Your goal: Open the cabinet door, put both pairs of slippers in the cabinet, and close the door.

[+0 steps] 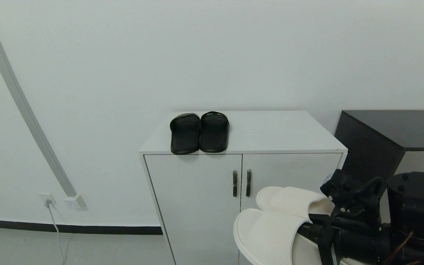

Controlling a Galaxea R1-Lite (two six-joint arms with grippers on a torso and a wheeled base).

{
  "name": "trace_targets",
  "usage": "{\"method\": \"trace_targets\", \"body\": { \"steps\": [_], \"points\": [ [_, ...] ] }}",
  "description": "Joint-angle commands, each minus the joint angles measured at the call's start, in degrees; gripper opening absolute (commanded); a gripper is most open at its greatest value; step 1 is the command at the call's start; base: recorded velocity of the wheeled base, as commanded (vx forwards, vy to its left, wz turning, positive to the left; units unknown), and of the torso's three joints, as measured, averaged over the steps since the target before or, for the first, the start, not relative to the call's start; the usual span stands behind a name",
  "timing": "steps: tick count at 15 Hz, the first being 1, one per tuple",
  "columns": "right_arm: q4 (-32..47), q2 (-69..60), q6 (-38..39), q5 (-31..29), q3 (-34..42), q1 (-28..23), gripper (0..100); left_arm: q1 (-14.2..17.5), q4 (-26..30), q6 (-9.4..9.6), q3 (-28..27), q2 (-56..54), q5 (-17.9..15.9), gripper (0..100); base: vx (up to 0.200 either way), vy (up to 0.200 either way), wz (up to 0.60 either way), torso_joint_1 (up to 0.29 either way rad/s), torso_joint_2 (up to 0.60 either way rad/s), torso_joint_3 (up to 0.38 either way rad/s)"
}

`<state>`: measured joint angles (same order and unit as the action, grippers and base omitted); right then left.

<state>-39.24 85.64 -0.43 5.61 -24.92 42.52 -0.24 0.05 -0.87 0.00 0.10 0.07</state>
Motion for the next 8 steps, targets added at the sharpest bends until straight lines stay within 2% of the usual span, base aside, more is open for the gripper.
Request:
{"method": "trace_targets", "body": {
  "steps": [1,8],
  "points": [
    [-0.05,0.32,-0.01,0.02,0.04,0.11,0,-0.02,-0.05,-0.01,0.0,-0.01,0.01,100,0.0,0.0,0.0,-0.203,0.52,0.325],
    [-0.05,0.23,-0.01,0.11,0.22,0.19,0,-0.02,0.04,0.16,0.0,-0.01,-0.07,100,0.0,0.0,0.0,-0.176,0.5,0.321]
  ]
}}
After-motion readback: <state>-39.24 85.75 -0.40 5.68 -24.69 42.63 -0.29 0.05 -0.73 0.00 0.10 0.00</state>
